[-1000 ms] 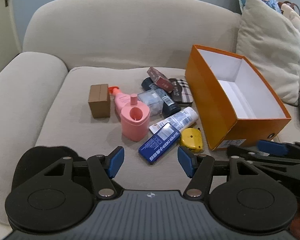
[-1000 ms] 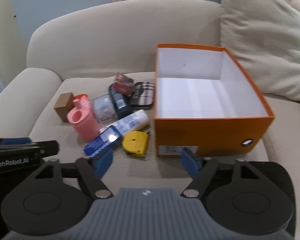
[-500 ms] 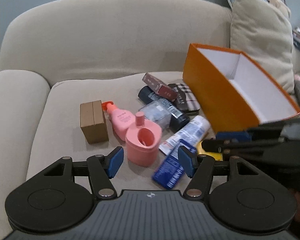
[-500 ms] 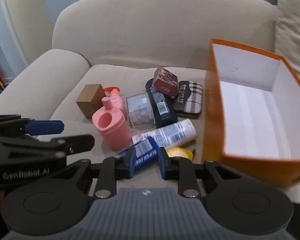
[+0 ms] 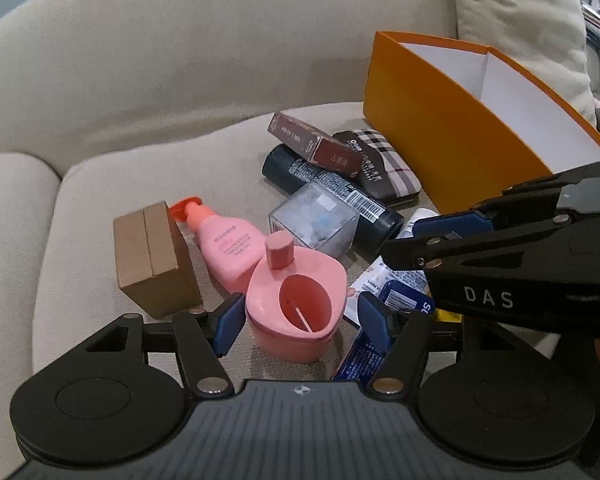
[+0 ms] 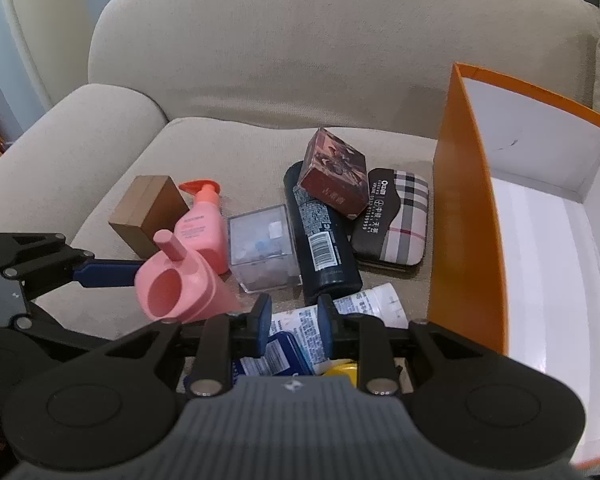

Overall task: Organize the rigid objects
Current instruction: 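Grasp the pink spouted cup with left tool while right tool grasps pink pump bottle, then carry pink cup into orange box with left tool while right tool carries pump bottle in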

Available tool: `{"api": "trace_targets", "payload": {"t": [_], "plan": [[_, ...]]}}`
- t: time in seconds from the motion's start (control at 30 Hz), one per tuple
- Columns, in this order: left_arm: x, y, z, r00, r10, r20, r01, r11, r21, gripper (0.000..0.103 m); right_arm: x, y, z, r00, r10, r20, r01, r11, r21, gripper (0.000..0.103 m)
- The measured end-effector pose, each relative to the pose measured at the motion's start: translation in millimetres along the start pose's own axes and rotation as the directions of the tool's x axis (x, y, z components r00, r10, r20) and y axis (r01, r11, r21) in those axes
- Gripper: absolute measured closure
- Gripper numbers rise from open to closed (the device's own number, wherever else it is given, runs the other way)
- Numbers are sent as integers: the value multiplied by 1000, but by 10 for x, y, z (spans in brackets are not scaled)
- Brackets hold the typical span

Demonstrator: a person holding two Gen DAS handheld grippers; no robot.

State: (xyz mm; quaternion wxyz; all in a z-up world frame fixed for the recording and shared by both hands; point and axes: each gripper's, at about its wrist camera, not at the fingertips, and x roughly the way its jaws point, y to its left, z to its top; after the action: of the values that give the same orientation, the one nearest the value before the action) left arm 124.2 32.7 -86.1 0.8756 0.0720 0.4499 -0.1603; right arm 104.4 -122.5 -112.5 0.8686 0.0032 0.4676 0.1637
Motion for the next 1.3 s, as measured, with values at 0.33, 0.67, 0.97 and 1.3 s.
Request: {"api": "trace_targets", "payload": {"t": [0.33, 0.67, 0.97, 1.3], "plan": [[26, 157, 32, 1000, -10, 2, 10, 992, -124, 39, 112, 44, 115, 1000, 11, 8, -11, 1000, -18, 76], [-146, 821, 73, 990, 8, -138, -65, 906, -418, 39, 317, 404, 563, 994, 107, -12, -108, 989, -103, 64], [8, 939, 54, 988, 18, -152, -87, 884, -460, 39, 935, 600, 1057, 973, 139, -182, -158, 983, -91, 64], [15, 1006, 36, 992, 4, -128, -67, 868, -493, 39, 1379, 718, 1067, 943, 140, -301, -164, 985, -54, 66]]}}
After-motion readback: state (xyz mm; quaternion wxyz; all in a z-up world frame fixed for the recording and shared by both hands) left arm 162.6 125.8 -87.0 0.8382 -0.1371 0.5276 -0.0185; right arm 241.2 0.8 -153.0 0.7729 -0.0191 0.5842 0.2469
